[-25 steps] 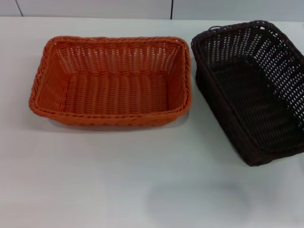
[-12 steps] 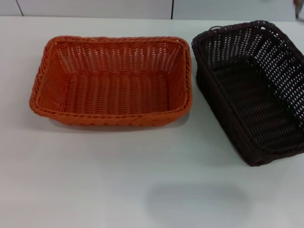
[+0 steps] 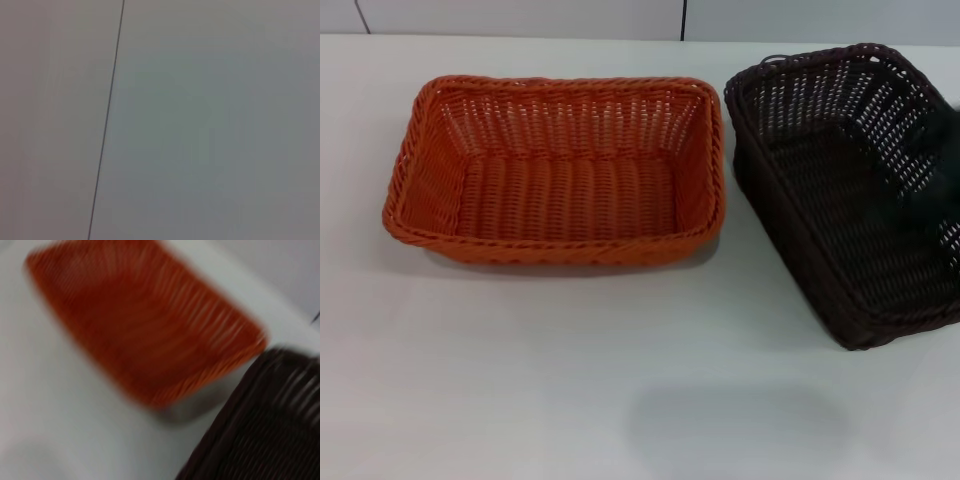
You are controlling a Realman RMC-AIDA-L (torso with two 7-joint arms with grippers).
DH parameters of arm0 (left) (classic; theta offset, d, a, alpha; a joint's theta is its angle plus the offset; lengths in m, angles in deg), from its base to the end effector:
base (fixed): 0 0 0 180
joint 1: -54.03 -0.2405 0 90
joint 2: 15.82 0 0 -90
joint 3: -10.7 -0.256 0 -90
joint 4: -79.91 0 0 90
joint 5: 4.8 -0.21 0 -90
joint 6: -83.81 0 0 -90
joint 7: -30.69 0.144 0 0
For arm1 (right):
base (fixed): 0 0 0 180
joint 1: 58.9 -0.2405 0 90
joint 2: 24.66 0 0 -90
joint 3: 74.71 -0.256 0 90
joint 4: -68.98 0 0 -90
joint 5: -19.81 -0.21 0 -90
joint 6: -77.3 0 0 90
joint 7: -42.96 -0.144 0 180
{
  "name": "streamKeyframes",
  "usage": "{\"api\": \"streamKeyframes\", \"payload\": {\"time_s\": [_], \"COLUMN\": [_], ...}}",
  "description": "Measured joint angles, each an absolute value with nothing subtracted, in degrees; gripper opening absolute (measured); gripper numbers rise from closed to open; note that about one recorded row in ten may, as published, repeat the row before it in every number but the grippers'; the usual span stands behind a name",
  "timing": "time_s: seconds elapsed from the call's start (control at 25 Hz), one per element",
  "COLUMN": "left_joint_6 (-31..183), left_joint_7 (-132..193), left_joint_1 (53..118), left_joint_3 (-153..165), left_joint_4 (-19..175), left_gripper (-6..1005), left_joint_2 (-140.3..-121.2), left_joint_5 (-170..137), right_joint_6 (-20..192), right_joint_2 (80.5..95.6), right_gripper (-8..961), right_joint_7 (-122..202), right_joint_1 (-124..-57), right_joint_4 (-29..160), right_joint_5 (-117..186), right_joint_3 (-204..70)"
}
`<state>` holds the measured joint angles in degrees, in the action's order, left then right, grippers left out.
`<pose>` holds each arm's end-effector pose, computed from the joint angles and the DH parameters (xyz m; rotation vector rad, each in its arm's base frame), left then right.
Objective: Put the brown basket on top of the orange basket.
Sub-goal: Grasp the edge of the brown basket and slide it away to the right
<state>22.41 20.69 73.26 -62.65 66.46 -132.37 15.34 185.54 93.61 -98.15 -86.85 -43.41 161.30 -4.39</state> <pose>-0.4087 0.3123 0.1007 -1.0209 -0.6550 -0.6115 0.1222 0.3033 0.0888 -2.6201 0.5289 -0.3164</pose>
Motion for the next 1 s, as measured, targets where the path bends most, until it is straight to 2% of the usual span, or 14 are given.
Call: {"api": "streamKeyframes", "payload": {"time_s": [0.2, 0.32, 0.52, 1.0], "left_joint_6": [22.7, 23.1, 23.6, 24.0], "left_joint_7": [20.8, 20.8, 20.9, 20.8], "left_joint_1": [73.3, 73.4, 73.6, 73.6], "left_joint_3": [-62.4, -62.3, -62.3, -62.7], "left_joint_4": [66.6, 66.6, 66.6, 66.6], "left_gripper": [739, 739, 739, 739], "left_joint_2": [-132.8, -133.0, -133.1, -133.48], "left_joint_5": [15.5, 15.4, 15.4, 15.0], "right_joint_6": [195.2, 199.9, 200.4, 191.9], "right_joint_2": [93.47, 93.98, 94.18, 94.25], "right_gripper": [830, 830, 831, 814], "right_joint_7": [-90.8, -85.2, -82.6, -81.3], "right_joint_1": [-86.9, -84.6, -82.6, -84.3], "right_joint_4": [-44.3, -46.4, -47.6, -37.2], "right_joint_5": [163.2, 163.7, 166.9, 175.2], "right_joint_3": [-4.9, -3.2, 0.3, 9.0]}}
